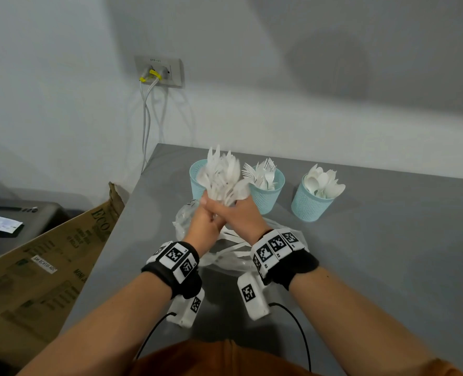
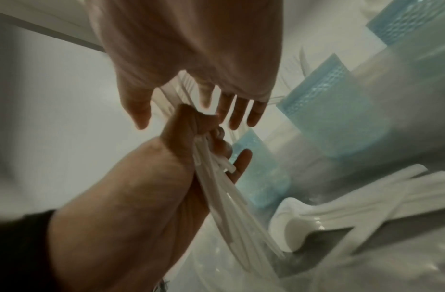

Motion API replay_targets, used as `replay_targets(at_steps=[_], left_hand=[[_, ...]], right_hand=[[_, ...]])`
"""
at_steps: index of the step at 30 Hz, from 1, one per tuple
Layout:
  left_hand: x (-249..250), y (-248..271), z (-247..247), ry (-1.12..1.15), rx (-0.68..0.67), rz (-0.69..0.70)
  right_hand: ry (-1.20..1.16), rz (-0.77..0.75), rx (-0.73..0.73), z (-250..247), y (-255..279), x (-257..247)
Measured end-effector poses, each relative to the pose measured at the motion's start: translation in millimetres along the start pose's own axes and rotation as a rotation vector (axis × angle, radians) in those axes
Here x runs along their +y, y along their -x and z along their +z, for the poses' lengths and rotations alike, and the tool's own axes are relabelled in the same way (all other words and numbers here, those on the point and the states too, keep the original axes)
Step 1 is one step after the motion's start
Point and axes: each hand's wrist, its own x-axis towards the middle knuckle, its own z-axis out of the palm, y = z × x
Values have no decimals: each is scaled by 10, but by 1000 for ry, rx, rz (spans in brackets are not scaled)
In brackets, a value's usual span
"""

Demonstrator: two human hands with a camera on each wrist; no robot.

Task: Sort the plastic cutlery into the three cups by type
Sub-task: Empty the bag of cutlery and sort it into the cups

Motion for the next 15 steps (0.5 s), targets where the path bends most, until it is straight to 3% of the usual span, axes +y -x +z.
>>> replay_targets(at_steps=[4, 8, 13, 15], left_hand=[[-4, 13, -89, 41, 49, -10], [-79, 30, -116, 194, 42, -11], [-172, 74, -163, 101, 110, -41], [-228, 70, -176, -62, 81, -74]], right_hand=[[-60, -225, 55, -12, 39, -296], [9, -432, -10, 63, 95, -567], [198, -348, -128, 116, 9, -380], [240, -276, -150, 104, 19, -200]])
